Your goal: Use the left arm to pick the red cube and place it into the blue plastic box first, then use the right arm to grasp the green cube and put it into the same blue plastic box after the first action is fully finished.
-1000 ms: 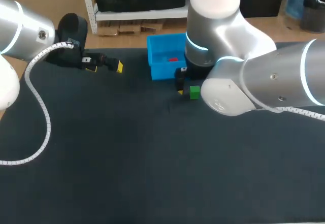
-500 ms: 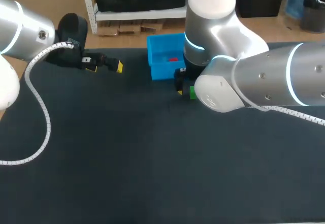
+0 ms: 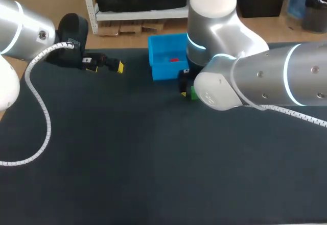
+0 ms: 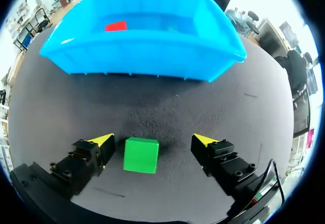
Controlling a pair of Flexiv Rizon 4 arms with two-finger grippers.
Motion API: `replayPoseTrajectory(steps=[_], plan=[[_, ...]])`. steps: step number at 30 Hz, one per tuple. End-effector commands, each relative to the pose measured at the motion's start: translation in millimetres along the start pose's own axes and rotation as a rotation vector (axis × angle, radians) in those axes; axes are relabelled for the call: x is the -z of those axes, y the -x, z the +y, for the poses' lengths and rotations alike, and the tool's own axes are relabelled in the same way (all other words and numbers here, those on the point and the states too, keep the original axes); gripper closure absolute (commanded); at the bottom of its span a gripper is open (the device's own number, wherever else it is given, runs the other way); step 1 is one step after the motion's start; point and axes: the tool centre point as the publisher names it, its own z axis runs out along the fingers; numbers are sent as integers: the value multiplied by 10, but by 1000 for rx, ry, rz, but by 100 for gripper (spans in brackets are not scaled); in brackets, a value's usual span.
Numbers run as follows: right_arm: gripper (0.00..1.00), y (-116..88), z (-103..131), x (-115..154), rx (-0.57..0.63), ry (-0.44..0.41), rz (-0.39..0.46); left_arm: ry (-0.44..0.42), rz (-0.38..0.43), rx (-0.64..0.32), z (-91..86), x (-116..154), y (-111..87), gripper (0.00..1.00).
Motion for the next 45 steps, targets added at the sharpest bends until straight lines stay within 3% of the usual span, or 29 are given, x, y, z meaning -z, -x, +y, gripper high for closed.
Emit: replayPoseTrajectory(steps=[1,10,17,27,36,45], plan=[[100,8,-4,-17,-15,-4,6,-4,-2,-1,11,5,-5,0],[100,-11,-18,-58,-35,7,18,-4,-2,-1,11,5,-5,0],[100,-9,-61,91,-48,12,-9,-4,-2,-1,11,5,-5,0],[100,-9,-147,772,-76,28,-108,-4,-2,-1,11,5,-5,0],[100,-85,-162,1497,-91,117,-286,-4,-2,-1,11,5,-5,0],[100,-237,-102,1646,-106,193,-378,-4,-2,-1,11,5,-5,0]])
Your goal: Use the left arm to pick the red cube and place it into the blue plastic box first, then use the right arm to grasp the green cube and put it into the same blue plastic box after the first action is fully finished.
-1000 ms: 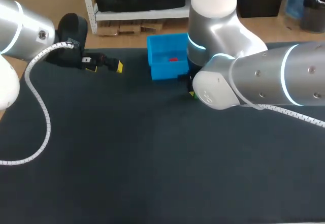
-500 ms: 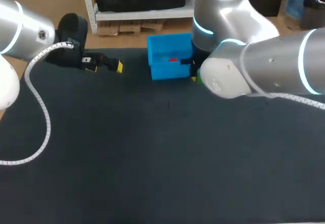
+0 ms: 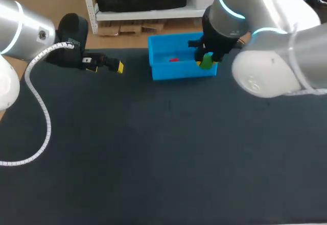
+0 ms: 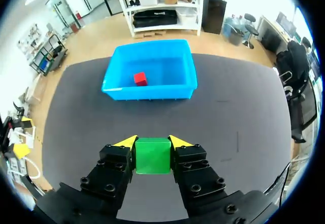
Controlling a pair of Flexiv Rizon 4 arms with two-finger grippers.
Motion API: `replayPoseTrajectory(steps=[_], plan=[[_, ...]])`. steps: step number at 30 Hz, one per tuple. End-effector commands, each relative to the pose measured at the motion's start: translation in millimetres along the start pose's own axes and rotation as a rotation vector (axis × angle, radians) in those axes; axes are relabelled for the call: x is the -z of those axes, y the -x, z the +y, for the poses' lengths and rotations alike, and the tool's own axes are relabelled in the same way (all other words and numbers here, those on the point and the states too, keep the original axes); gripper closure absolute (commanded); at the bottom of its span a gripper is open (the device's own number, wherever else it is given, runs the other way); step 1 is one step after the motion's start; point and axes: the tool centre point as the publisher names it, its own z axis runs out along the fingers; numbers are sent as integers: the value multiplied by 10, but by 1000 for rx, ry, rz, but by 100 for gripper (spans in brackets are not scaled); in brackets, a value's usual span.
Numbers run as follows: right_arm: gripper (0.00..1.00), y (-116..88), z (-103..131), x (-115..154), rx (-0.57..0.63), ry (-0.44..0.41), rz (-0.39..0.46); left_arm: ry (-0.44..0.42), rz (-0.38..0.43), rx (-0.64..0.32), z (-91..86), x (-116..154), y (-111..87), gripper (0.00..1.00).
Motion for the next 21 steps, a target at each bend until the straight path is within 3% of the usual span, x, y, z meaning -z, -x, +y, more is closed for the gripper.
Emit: replayPoseTrajectory(steps=[1,13,21], plan=[[100,-232,-61,174,-4,38,-197,-4,-2,-1,11,4,-5,0],[100,-241,59,113,30,74,-199,-4,-2,-1,11,4,-5,0],[100,-35,84,-1,45,71,-204,-4,-2,-1,11,4,-5,0]])
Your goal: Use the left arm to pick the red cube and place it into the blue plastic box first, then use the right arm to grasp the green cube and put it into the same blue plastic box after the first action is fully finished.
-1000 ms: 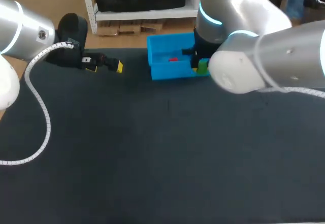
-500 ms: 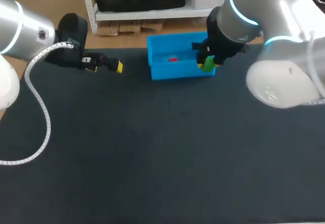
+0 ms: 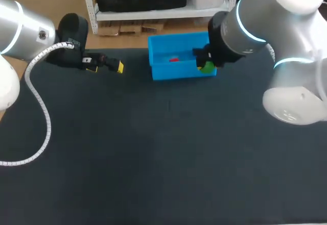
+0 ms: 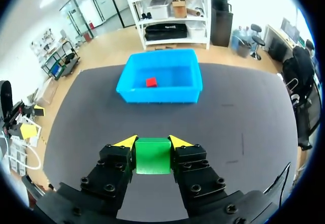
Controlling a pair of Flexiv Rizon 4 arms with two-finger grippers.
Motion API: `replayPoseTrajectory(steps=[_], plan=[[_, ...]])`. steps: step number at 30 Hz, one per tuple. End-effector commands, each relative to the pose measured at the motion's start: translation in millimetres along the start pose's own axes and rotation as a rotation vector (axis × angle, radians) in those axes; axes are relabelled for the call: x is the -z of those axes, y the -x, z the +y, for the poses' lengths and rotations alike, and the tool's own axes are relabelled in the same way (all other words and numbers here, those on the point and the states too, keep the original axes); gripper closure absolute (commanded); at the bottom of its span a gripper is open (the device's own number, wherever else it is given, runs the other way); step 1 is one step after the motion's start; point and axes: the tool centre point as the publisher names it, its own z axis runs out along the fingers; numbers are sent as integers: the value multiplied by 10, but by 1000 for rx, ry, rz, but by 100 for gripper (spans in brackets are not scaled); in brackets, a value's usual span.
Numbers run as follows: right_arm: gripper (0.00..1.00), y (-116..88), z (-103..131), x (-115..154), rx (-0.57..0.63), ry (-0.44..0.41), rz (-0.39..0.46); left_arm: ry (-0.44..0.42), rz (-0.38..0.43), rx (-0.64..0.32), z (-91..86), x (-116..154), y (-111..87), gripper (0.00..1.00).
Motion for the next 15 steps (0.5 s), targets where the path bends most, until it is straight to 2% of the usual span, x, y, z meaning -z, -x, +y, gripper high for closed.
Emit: replayPoseTrajectory(steps=[1,8,15], plan=[[100,108,9,-145,1,-6,-69,-4,-2,-1,11,5,-5,0],[100,332,-3,-366,6,7,-67,-4,-2,-1,11,5,-5,0],[100,632,-33,-712,27,6,-75,-4,-2,-1,11,5,-5,0]])
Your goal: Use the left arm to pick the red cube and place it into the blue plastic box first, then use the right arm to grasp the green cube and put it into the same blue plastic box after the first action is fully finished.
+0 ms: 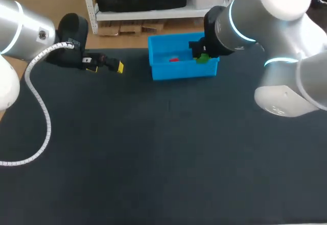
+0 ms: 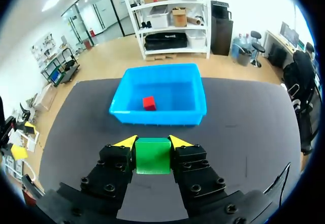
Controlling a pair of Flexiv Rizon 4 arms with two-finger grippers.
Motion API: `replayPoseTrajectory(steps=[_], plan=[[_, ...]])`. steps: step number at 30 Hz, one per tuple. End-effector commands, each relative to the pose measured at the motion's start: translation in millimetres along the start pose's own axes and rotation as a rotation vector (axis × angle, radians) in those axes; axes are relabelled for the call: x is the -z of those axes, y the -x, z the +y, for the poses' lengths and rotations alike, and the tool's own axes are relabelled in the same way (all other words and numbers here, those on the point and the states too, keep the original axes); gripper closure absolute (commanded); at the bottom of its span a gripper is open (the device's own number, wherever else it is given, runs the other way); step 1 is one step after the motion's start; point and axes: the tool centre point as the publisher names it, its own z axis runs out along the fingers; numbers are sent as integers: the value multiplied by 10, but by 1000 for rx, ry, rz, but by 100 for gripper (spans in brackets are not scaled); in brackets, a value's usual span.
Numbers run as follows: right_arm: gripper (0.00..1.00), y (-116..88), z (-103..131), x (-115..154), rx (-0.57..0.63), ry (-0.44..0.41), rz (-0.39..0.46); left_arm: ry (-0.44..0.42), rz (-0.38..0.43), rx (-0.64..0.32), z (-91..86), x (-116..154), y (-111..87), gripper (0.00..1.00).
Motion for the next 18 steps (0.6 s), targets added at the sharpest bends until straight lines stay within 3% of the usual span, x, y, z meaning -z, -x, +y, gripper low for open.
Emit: replayPoseTrajectory(steps=[1,18], plan=[[100,214,11,-389,14,16,4,-4,-2,-1,11,4,-5,0],[100,658,-68,-1086,74,14,29,-4,-2,-1,11,4,-5,0]])
